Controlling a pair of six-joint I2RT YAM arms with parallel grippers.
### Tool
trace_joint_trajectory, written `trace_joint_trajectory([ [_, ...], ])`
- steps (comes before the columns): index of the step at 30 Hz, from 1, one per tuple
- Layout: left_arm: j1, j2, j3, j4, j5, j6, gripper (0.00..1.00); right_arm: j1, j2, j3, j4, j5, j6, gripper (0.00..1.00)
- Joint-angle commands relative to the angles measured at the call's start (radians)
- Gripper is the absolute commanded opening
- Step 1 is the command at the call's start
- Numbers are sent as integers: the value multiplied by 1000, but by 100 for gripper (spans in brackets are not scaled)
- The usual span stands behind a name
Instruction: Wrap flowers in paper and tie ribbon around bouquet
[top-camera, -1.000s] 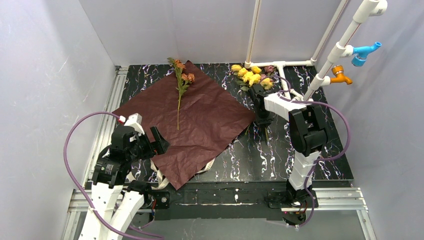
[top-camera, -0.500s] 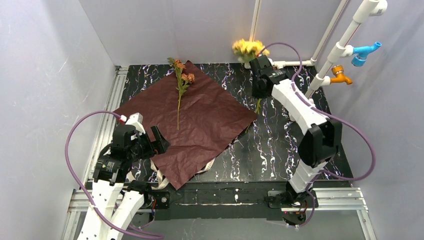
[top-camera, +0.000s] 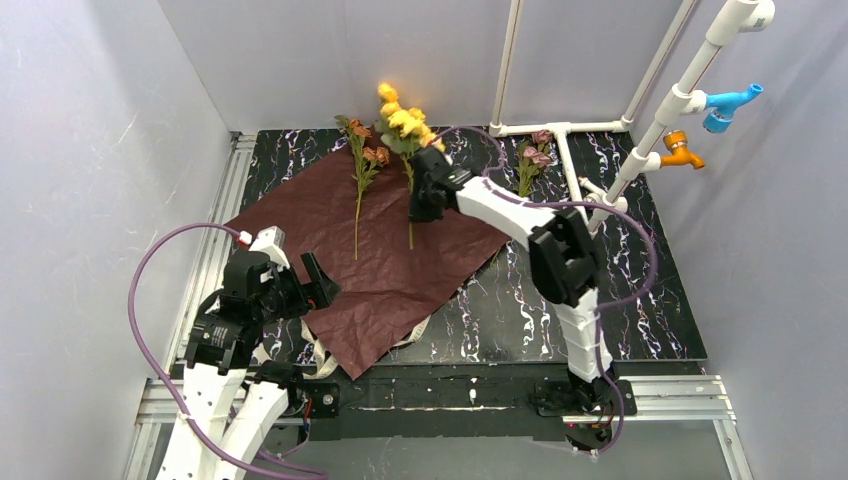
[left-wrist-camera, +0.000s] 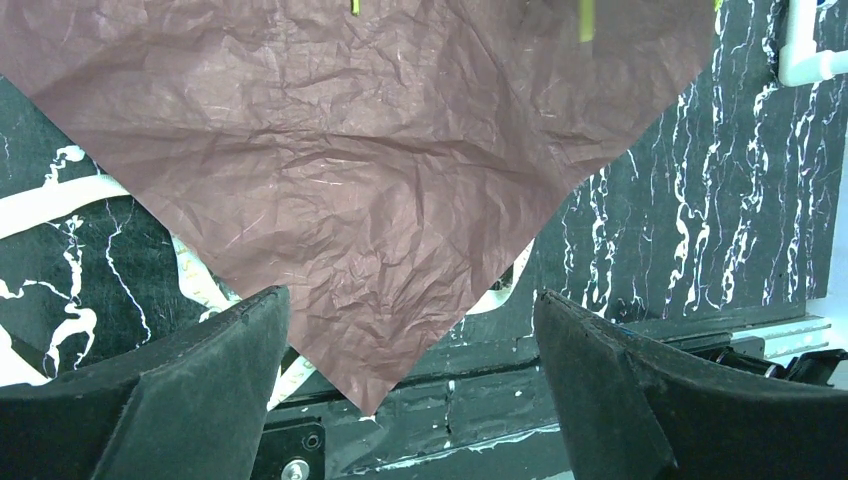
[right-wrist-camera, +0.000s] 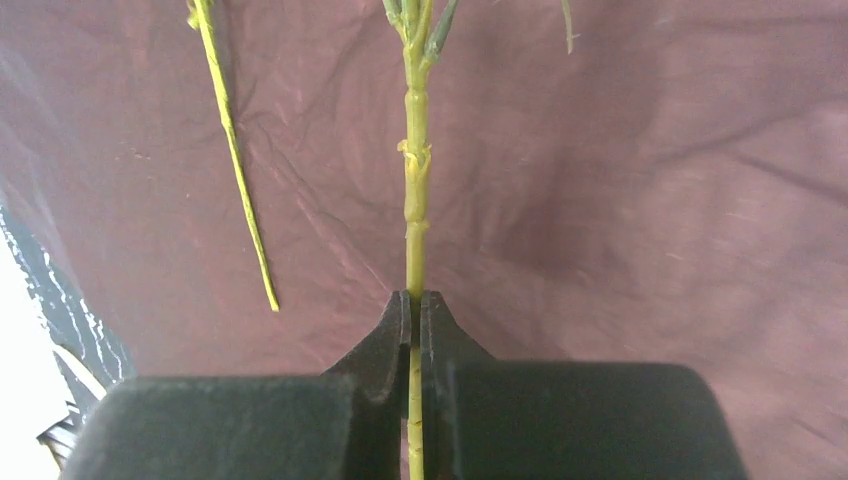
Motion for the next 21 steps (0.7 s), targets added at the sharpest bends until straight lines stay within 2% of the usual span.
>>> trace_joint_trajectory([
  [1, 7, -27, -5, 7, -8, 5, 91, 52, 94, 128, 116, -46, 157, 1],
  [10, 6, -54, -8, 8, -20, 2, 91, 67, 180, 124, 226, -92, 293, 1],
  [17, 7, -56, -8, 8, -21, 0, 91, 70, 246, 143, 333, -204, 356, 3],
  [18, 6, -57, -8, 7, -21, 0, 91, 71, 258, 152, 343, -224, 350, 8],
  [21, 6, -60, -9, 7, -23, -1, 91, 72, 280, 158, 373, -286, 328, 37],
])
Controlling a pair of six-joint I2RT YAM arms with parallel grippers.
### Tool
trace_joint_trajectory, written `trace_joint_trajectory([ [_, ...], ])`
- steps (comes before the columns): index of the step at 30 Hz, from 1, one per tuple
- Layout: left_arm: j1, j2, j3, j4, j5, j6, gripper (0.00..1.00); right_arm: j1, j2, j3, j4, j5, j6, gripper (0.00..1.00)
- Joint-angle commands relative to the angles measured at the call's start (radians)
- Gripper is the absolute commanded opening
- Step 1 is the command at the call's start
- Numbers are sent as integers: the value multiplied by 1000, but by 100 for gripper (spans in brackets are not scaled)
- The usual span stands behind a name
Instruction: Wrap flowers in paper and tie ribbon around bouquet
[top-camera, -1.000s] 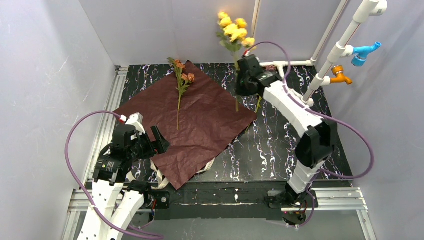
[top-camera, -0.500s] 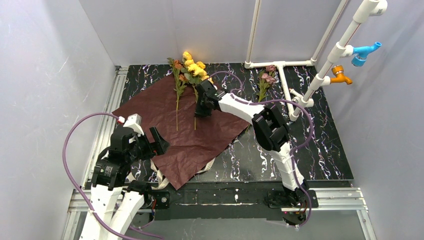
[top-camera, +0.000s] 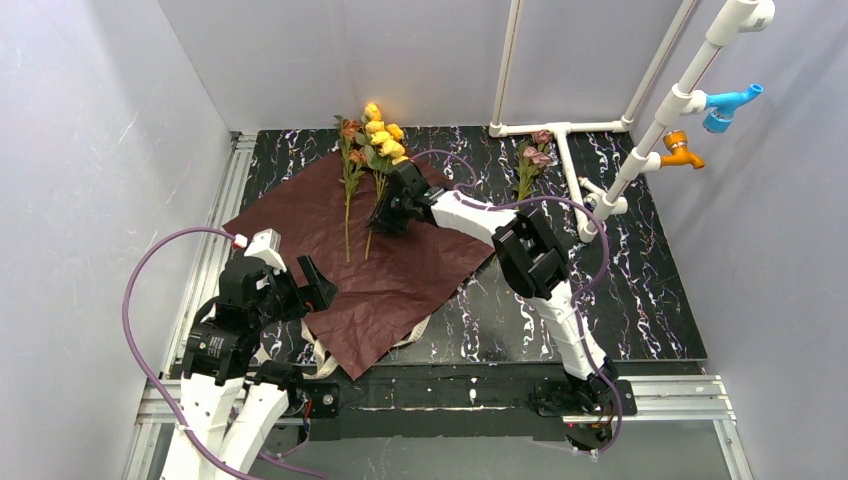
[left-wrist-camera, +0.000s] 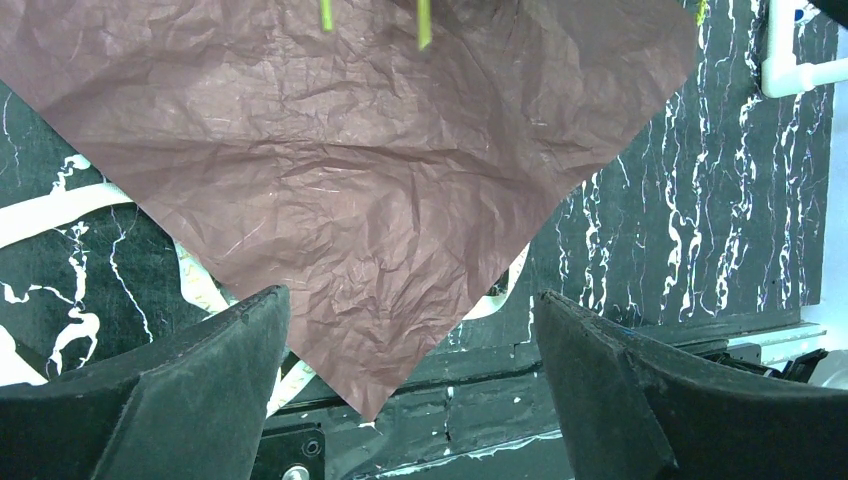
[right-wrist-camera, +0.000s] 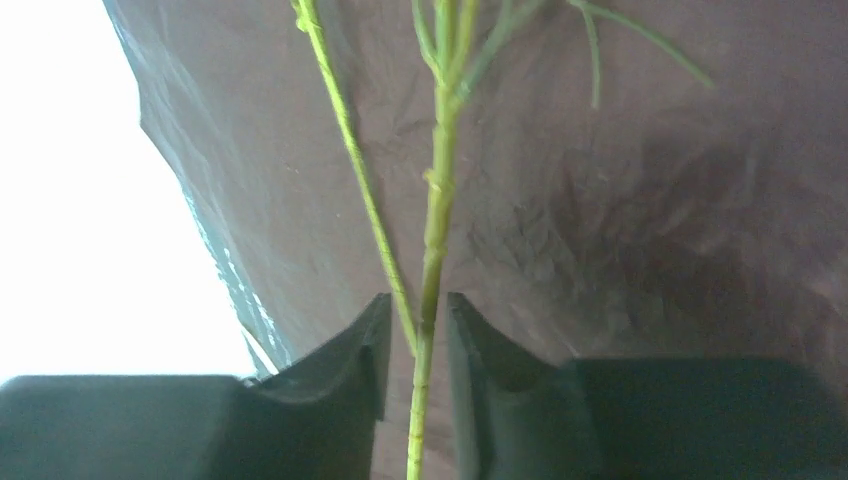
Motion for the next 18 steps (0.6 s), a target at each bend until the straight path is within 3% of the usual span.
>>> trace_joint_trajectory([
  [1, 6, -9, -7, 7, -14, 3, 91, -2, 34, 63, 87, -86, -16, 43],
  [4, 6, -9, -6, 8, -14, 2, 91, -13, 9, 76, 19, -68, -73, 65],
  [6, 6, -8, -6, 8, -14, 2, 91, -29, -22, 74, -23, -61, -111, 70],
  [12, 6, -3, -7, 8, -12, 2, 91, -142, -186, 64, -229, 25, -337, 72],
  [18, 7, -4, -6, 8, -8, 4, 91, -309, -347, -26, -521, 319, -545, 72],
])
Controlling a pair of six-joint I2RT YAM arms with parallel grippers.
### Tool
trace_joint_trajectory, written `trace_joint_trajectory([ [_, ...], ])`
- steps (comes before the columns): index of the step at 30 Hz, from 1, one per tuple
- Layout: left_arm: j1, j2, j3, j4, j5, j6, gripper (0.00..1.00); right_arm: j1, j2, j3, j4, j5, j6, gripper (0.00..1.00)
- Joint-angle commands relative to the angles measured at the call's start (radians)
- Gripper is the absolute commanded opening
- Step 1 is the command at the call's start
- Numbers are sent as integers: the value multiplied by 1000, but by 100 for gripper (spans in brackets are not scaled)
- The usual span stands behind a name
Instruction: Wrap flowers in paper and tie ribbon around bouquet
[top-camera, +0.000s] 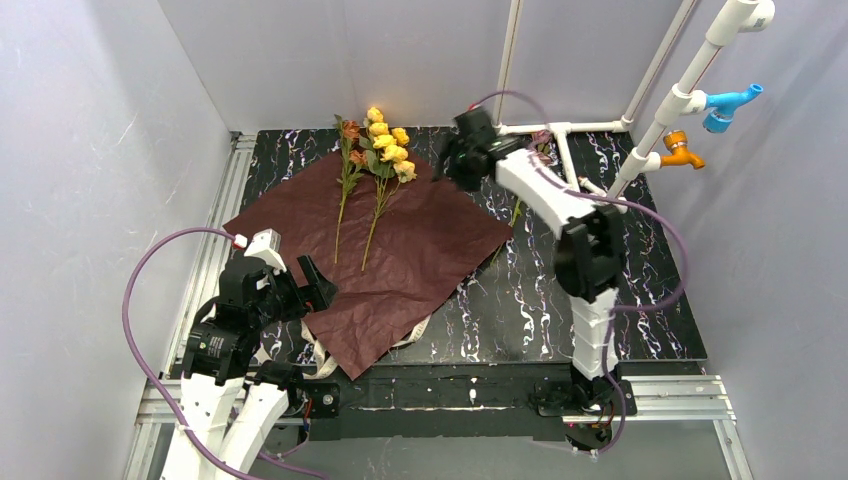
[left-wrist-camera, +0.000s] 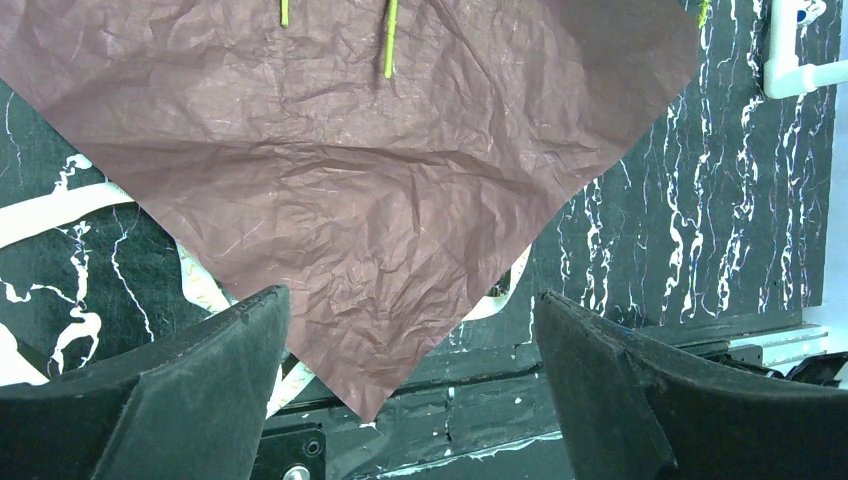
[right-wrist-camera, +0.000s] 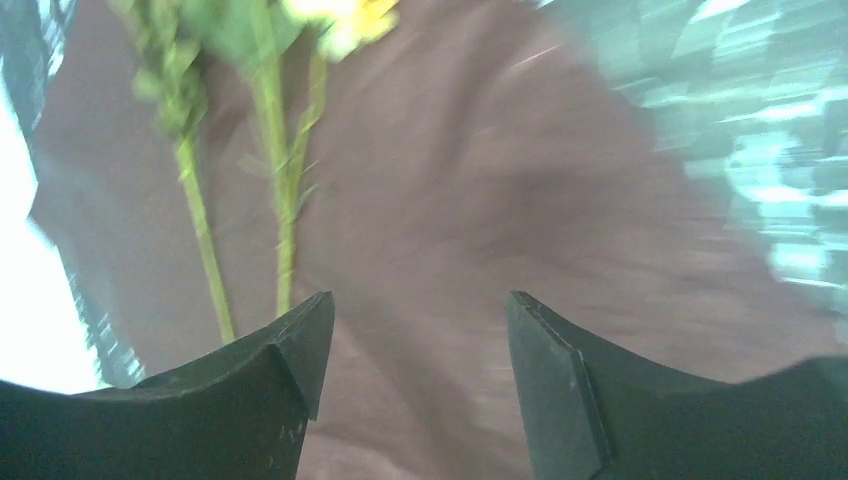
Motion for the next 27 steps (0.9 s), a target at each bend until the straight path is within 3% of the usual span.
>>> trace_joint_trajectory([
  [1, 7, -3, -5, 9, -4, 5, 91, -123, -146, -58, -259, 296, -189, 70],
  [4, 7, -3, -5, 9, -3, 5, 91, -165, -145, -106, -292, 437, -211, 69],
  [8, 6, -1, -5, 9, -4, 5, 91, -200, -87, -95, -318, 510, -210, 67],
  [20, 6, -13, -6, 8, -9, 4, 91, -255, 96, -92, -304, 427, -207, 55],
  [23, 7, -19, -7, 8, -10, 2, 91, -261, 121, -100, -297, 414, -211, 41],
  [25, 7, -20, -7, 8, -13, 2, 91, -264, 125, -106, -284, 401, -215, 21],
  [26, 7, -20, -7, 8, -13, 2, 91, -266, 124, -104, -281, 394, -219, 7],
  [27, 8, -20, -7, 8, -13, 2, 91, -265, 120, -93, -291, 396, -221, 1],
])
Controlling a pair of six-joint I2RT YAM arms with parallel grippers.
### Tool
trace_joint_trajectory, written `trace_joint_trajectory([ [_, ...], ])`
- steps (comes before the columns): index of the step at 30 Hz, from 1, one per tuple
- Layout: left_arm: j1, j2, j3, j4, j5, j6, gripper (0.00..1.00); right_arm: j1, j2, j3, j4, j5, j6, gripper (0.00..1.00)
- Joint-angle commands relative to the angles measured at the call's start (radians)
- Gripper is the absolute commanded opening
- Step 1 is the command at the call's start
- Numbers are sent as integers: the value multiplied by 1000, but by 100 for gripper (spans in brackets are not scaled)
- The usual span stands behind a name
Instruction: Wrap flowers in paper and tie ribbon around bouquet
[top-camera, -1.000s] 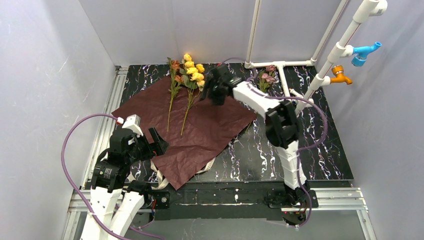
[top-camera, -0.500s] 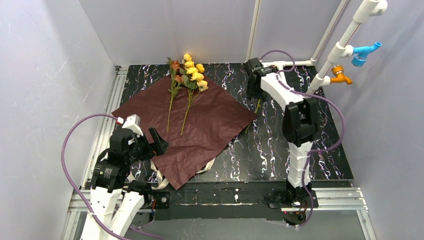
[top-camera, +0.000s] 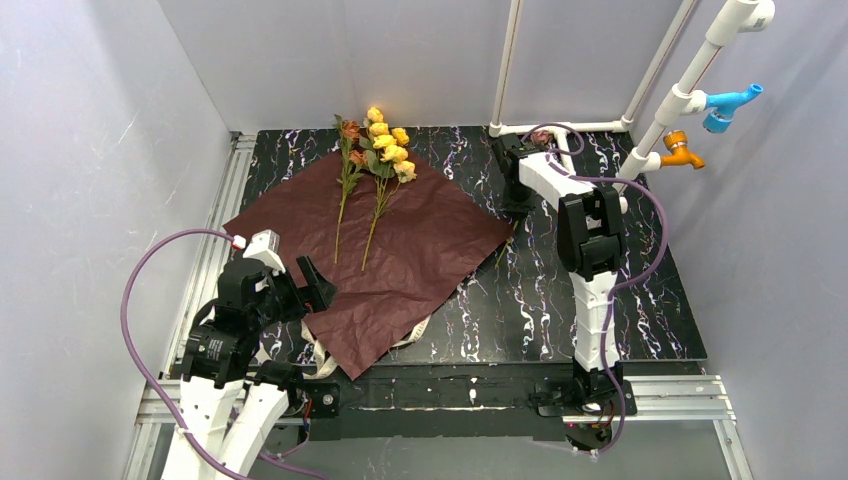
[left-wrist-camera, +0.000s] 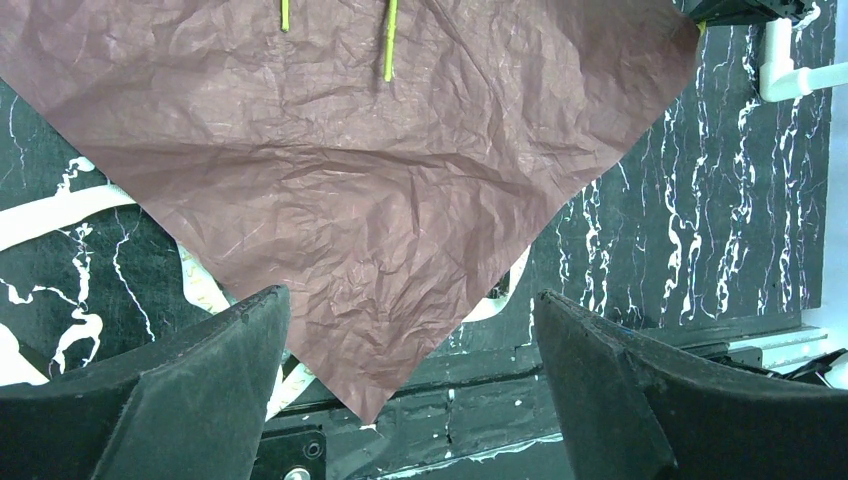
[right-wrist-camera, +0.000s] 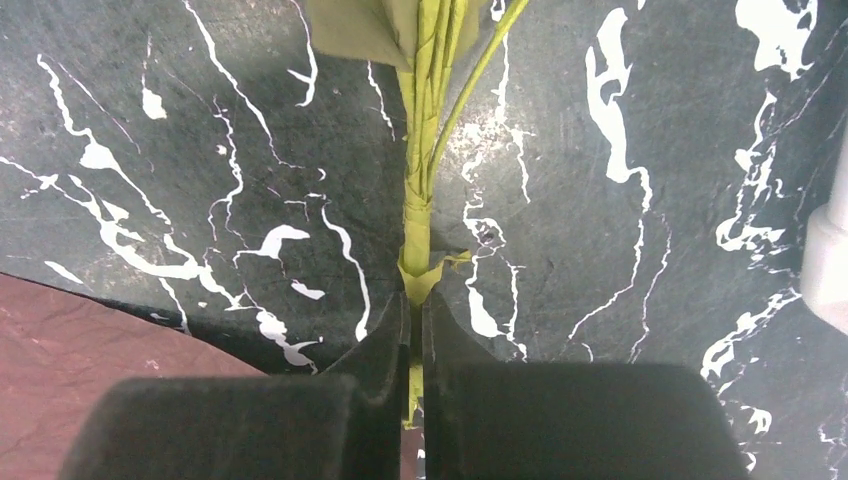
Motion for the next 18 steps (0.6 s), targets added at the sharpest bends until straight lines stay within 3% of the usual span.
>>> trace_joint_trajectory([
  [1, 7, -7, -6, 8, -12, 2, 91, -5, 2, 16, -10, 2, -5, 1],
  [9, 8, -3, -7, 7, -10, 2, 91, 71, -156, 178, -42, 23, -20, 1],
  [18, 8, -6, -6, 8, -7, 1, 91, 254, -156, 411, -16, -25, 16, 1],
])
